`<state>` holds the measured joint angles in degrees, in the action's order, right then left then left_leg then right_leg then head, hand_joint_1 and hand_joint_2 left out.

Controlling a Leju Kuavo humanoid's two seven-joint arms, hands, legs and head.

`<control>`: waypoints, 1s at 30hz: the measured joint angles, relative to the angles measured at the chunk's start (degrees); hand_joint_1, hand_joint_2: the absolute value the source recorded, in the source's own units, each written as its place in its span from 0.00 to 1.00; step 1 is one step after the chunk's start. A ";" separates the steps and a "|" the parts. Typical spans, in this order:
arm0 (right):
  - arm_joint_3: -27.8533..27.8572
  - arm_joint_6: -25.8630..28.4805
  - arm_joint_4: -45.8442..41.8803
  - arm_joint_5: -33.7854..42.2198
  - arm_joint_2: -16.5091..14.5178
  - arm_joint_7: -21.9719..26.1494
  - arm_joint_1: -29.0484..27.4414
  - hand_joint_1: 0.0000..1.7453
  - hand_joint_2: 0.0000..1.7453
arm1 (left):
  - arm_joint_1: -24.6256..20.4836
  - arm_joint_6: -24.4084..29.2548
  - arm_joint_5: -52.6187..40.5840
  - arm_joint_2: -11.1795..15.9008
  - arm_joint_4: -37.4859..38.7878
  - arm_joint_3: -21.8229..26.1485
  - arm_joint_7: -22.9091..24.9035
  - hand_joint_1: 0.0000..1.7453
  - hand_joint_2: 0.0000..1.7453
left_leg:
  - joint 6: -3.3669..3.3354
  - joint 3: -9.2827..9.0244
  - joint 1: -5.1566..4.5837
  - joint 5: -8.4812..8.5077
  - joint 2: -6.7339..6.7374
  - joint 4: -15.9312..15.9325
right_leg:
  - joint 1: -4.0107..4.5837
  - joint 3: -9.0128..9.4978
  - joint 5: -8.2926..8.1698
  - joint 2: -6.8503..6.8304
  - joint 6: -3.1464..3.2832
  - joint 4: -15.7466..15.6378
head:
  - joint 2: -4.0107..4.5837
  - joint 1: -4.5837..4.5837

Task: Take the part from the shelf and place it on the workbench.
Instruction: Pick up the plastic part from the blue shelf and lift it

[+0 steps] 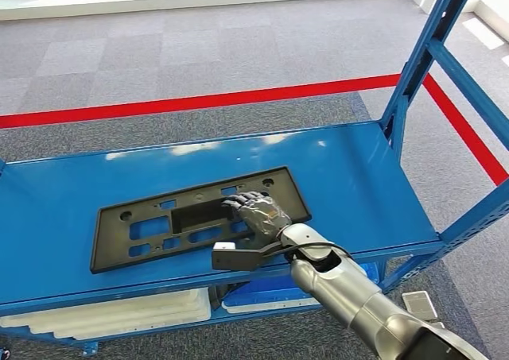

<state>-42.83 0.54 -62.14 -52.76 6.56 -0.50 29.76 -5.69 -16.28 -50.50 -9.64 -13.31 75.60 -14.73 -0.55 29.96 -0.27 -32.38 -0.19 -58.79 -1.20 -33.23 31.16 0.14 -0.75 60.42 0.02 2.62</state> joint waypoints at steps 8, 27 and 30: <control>1.63 2.15 1.25 -3.62 -1.04 0.31 0.55 1.00 1.00 | -0.05 0.03 0.05 0.00 0.00 -0.42 0.00 0.00 0.00 | 0.00 -0.12 0.00 0.00 0.00 0.00 | 0.00 0.13 0.01 0.00 -0.01 -0.01 | 0.00 0.00; 14.27 4.82 -18.36 5.08 -1.24 7.69 -9.88 1.00 1.00 | 0.22 0.18 -0.61 0.00 0.00 -0.62 -3.40 0.00 0.75 | -0.03 -0.01 0.00 -0.04 0.00 -0.03 | 0.00 0.02 0.02 -0.05 -0.02 -0.02 | -0.02 0.00; 19.40 2.70 -25.24 13.70 -0.91 11.30 -12.18 1.00 1.00 | 0.43 0.69 -1.57 0.00 0.00 -1.20 -5.76 0.00 1.00 | -0.04 0.01 -0.01 -0.04 -0.01 -0.03 | 0.00 0.01 0.03 -0.05 -0.02 -0.02 | -0.02 0.00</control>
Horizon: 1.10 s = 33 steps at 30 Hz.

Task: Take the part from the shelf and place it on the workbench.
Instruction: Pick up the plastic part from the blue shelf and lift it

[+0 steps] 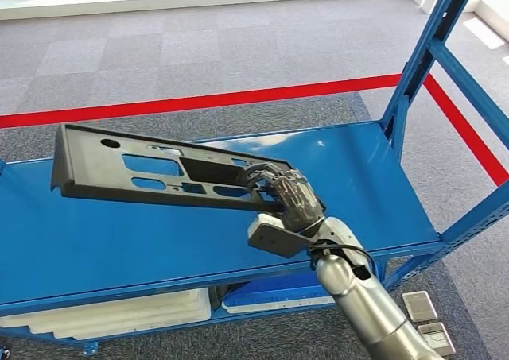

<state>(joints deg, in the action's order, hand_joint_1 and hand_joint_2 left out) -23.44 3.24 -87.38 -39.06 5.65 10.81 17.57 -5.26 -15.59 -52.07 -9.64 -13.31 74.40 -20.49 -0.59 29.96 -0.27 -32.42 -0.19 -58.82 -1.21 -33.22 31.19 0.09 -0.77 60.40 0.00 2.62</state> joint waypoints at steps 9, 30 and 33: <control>10.61 -8.27 -14.32 22.07 0.53 7.36 -3.45 1.00 1.00 | 0.14 0.94 -0.70 0.00 0.00 -1.09 -1.33 0.00 1.00 | 0.00 0.00 -0.01 -0.01 0.00 0.00 | -0.03 0.00 0.00 0.02 0.00 -0.01 | 0.01 0.00; 11.38 -24.87 -20.68 55.12 -3.01 8.77 -8.04 1.00 1.00 | 0.02 2.69 -2.59 0.00 0.00 -2.55 -0.93 0.00 1.00 | 0.00 0.02 0.00 -0.01 0.00 0.01 | -0.01 0.01 0.01 0.01 -0.01 -0.01 | 0.01 0.00; 10.72 -24.84 -20.52 55.06 -3.03 8.73 -9.31 1.00 1.00 | 0.04 2.91 -2.46 0.00 0.00 -2.56 -1.61 0.00 1.00 | 0.00 0.02 0.00 -0.01 0.00 0.01 | -0.02 0.01 0.01 0.00 -0.02 -0.01 | 0.01 0.00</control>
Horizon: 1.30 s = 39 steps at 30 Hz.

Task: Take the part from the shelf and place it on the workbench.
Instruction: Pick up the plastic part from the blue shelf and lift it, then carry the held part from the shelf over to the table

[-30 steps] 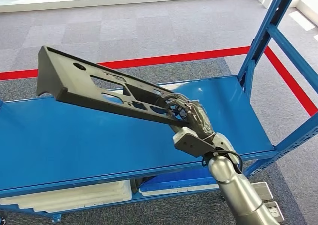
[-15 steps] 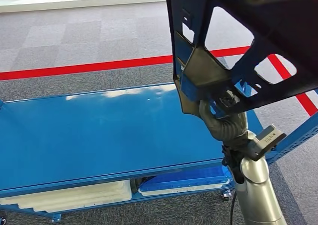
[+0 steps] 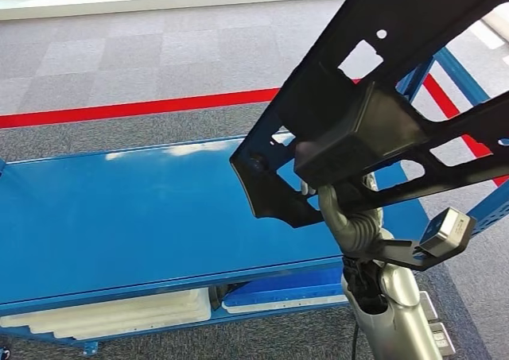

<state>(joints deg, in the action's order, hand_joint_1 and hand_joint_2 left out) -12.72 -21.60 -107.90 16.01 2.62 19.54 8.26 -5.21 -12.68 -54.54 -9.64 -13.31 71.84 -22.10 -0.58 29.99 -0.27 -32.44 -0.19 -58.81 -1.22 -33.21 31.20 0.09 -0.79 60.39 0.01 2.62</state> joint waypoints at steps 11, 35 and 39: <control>-1.00 0.03 1.04 -0.76 0.12 -0.06 -3.14 1.00 1.00 | 0.03 0.69 0.03 0.00 0.00 0.00 -0.57 0.00 1.00 | 0.00 0.00 0.00 0.00 0.00 0.00 | 0.00 0.00 0.00 0.00 0.00 0.00 | 0.00 0.00; -2.32 -0.79 3.47 -0.80 2.31 -0.07 -4.24 1.00 1.00 | 0.07 0.02 2.26 0.52 0.00 0.84 1.97 0.00 1.00 | 2.07 3.46 1.91 -6.80 0.06 -9.66 | -1.17 -3.19 -1.48 -0.49 -0.25 1.77 | -0.01 -0.22; -2.38 -0.78 3.69 -0.84 2.37 -0.07 -4.22 1.00 1.00 | 0.14 -0.04 2.26 0.52 0.00 0.93 1.97 0.00 1.00 | 0.97 3.79 1.33 -8.01 0.06 -13.86 | -0.35 -4.33 -2.37 -0.75 0.66 1.77 | -0.01 -0.24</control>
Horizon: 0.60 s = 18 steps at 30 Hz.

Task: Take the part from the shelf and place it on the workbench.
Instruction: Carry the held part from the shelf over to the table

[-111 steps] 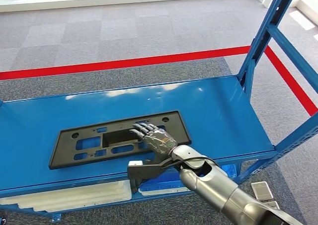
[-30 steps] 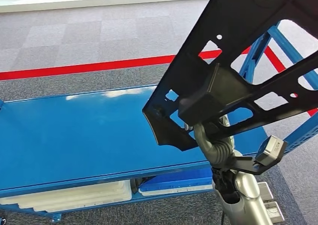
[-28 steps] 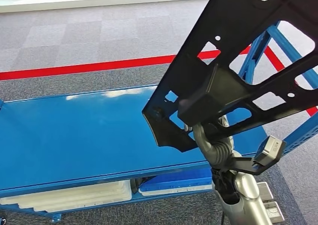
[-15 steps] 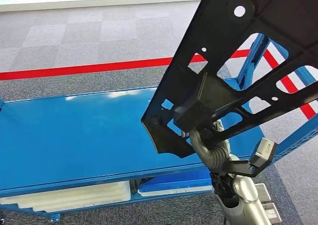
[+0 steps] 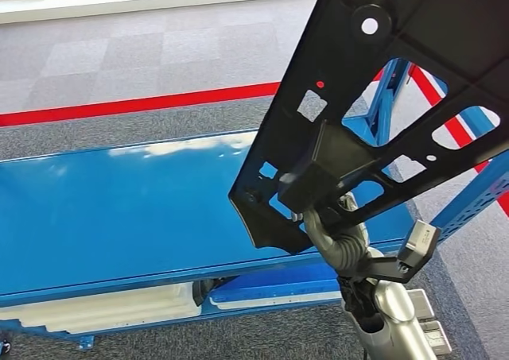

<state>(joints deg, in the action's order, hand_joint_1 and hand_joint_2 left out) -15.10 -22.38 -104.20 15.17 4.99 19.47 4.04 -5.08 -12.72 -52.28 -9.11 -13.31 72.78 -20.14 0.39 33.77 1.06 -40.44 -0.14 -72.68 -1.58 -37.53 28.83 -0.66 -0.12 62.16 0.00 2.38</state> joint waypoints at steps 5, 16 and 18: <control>-0.18 0.01 0.03 -0.03 0.03 0.00 0.33 1.00 1.00 | -0.26 -0.19 0.02 0.04 -0.01 0.03 -0.11 0.00 1.00 | -2.20 -7.27 -1.61 5.07 -0.04 13.79 | 0.20 -0.75 -1.63 -0.10 -0.75 -0.15 | 0.00 -0.04; -0.62 0.02 0.64 0.04 1.01 -0.59 0.70 1.00 1.00 | -0.15 -0.63 0.48 -0.27 0.00 0.10 -0.56 0.00 1.00 | -2.76 -1.40 -1.50 11.09 0.75 14.54 | 0.23 0.92 5.56 0.39 -2.45 9.14 | 0.01 -0.16; -0.67 -0.01 0.74 0.40 1.17 -0.76 0.93 1.00 1.00 | -0.19 -0.67 0.76 -0.33 0.00 0.11 -0.52 0.00 1.00 | -2.46 -0.52 -1.57 11.51 0.74 13.96 | 0.37 6.68 4.21 0.39 -2.01 0.70 | 0.01 -0.16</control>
<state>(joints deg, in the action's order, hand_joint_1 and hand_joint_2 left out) -15.77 -22.39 -103.46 15.57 6.17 18.71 4.97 -5.26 -13.39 -51.52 -9.44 -13.31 72.89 -20.65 -2.08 33.25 -0.52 -28.93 0.60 -58.72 -1.21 -30.85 33.05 -0.27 -2.13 62.86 0.01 2.22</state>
